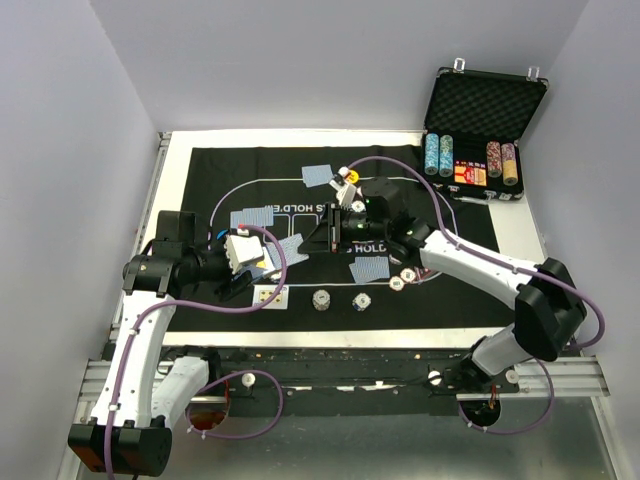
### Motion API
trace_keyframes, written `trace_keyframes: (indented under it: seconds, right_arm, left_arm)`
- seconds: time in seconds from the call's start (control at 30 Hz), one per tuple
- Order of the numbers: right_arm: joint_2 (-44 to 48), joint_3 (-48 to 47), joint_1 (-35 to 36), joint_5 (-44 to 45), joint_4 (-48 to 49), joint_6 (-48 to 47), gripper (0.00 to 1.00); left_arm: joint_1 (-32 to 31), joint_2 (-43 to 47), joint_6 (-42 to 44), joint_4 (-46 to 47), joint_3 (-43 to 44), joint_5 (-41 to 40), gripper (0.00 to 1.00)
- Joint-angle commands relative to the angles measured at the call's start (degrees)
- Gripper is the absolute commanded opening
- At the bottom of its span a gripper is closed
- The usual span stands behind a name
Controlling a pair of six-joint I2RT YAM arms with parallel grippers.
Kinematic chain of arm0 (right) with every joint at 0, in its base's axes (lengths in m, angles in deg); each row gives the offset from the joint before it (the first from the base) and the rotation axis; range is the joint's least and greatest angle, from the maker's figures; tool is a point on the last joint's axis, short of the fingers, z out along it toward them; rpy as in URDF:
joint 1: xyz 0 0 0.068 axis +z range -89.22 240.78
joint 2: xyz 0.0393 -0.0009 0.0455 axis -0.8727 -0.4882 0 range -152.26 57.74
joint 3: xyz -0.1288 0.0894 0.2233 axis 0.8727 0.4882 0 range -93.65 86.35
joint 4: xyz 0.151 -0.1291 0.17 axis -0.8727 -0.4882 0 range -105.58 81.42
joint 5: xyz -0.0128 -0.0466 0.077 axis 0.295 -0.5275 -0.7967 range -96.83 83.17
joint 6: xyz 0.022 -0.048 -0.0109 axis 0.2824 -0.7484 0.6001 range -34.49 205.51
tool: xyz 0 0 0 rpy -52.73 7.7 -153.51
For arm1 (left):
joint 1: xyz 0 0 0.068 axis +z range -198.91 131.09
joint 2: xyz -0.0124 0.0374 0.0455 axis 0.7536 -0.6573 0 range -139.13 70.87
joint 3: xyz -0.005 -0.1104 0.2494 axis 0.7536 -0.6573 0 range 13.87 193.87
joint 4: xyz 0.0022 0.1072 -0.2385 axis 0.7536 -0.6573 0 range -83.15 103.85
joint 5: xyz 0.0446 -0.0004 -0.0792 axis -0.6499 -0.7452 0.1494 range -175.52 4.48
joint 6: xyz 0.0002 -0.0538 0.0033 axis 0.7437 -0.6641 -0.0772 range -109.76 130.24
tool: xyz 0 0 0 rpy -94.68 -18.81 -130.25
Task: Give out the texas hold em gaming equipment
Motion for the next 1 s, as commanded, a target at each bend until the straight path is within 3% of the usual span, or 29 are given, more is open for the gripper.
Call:
trace_keyframes:
  seconds: [0.0,0.17,0.77,0.97]
  right_arm:
    - [2.0,1.4,-0.8,0.3,-1.5,0.1,0.19]
    - [2.0,2.2,-1.4,-0.5,-0.5,1.4,0.01]
    - [5.5,7.4,-10.1,-7.3,5.4,8.1,0.01]
    - [4.5,5.5,-10.9,-6.8,4.1,5.1,0.01]
  left_arm:
    - [-0.2,0.9,0.6,1.4,-0.1,2.0,0.48]
    - [-0.2,0.9,0.6,1.4,-0.2,1.9,0.48]
    - [-0.2,0.7,0.7,1.5,-0.3,1.6,0.48]
    - [-0.2,0.8,0.6,1.4,-0.3,1.6,0.48]
